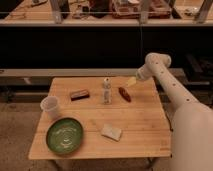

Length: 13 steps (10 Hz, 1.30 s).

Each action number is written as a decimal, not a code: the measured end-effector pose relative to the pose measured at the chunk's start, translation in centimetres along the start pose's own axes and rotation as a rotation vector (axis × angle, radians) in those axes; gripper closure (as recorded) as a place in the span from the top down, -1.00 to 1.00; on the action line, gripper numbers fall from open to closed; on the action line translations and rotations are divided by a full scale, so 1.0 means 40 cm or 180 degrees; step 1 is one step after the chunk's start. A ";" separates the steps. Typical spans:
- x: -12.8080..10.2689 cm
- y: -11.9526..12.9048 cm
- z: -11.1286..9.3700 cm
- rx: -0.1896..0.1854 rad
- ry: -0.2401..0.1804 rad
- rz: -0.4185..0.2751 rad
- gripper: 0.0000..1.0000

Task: Place the pepper on the white sponge

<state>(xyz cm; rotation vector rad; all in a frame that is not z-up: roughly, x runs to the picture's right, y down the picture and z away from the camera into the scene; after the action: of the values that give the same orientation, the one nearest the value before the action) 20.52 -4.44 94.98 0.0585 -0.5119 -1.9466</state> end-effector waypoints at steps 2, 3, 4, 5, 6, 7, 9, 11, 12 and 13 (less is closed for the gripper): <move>-0.004 -0.026 0.060 -0.0151 0.0092 -0.0077 0.60; -0.012 -0.054 0.086 -0.0161 0.0107 -0.0085 0.60; -0.027 -0.092 0.112 -0.0131 0.0103 -0.0079 0.60; -0.035 -0.116 0.124 -0.0112 0.0101 -0.0081 0.60; -0.042 -0.141 0.134 -0.0101 0.0108 -0.0089 0.60; -0.052 -0.159 0.146 -0.0118 0.0106 -0.0107 0.60; -0.060 -0.165 0.160 -0.0169 0.0105 -0.0122 0.52; -0.075 -0.147 0.180 -0.0272 0.0068 -0.0144 0.06; -0.078 -0.143 0.185 -0.0286 0.0056 -0.0146 -0.11; -0.073 -0.142 0.186 -0.0285 0.0058 -0.0139 -0.31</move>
<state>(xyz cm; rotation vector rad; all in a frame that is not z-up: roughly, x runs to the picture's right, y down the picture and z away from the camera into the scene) 14.86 2.47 99.02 0.0304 -0.4139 -2.0076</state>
